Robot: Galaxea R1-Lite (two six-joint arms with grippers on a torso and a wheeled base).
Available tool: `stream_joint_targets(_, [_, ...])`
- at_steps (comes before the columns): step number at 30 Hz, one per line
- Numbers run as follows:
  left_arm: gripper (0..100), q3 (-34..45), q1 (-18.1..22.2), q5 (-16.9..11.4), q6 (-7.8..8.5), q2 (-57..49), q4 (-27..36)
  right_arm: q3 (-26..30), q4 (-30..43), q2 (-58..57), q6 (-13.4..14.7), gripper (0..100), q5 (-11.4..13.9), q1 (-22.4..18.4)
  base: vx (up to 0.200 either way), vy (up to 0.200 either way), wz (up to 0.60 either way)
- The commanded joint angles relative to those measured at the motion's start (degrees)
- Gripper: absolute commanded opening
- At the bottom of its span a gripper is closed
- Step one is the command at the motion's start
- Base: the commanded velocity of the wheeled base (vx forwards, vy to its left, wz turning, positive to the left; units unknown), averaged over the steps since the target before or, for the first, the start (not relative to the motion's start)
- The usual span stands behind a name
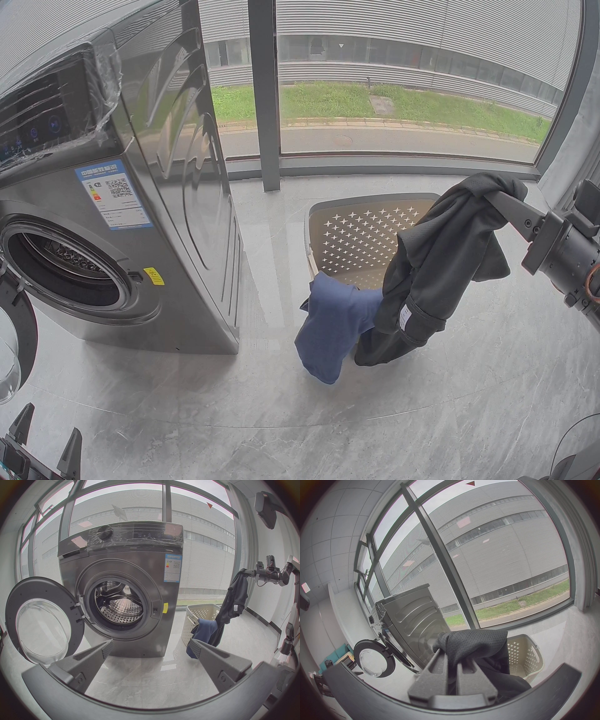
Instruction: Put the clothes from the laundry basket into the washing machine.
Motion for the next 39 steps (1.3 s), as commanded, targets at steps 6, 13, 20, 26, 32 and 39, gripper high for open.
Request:
stream_joint_targets(6, [100, 0.92, 0.01, 0.01, -0.02, -1.04, 0.0, 0.46, -0.02, 0.73, 0.4, 0, 0.34, 0.03, -0.067, 0.0, 0.0])
stream_joint_targets(13, [100, 0.92, 0.01, 0.01, -0.02, -1.04, 0.0, 1.43, -0.11, 1.7, 1.02, 0, 0.52, -0.41, -0.2, 0.0, 0.0])
stream_joint_targets(20, [100, 0.92, 0.01, 0.01, 0.07, -1.04, 0.0, 1.43, -0.11, 1.61, 1.46, 0, 0.52, -0.41, -0.2, 0.0, 0.0])
stream_joint_targets(26, [100, 0.92, 0.01, 0.01, 0.07, -1.04, 0.0, 1.51, -0.11, 1.79, 1.46, 0, 0.52, -0.23, -0.067, 0.0, 0.0])
stream_joint_targets(32, [100, 0.92, 0.01, -0.17, 0.07, -1.04, 0.0, 2.83, -0.11, 1.53, 1.46, 0, 1.31, 0.03, 0.0, 0.133, 0.0])
stream_joint_targets(39, [100, 0.92, 0.01, -0.17, 0.07, -1.04, 0.0, 3.01, -0.11, 1.61, 1.46, 0, 1.92, -0.06, 0.0, 0.2, 0.0])
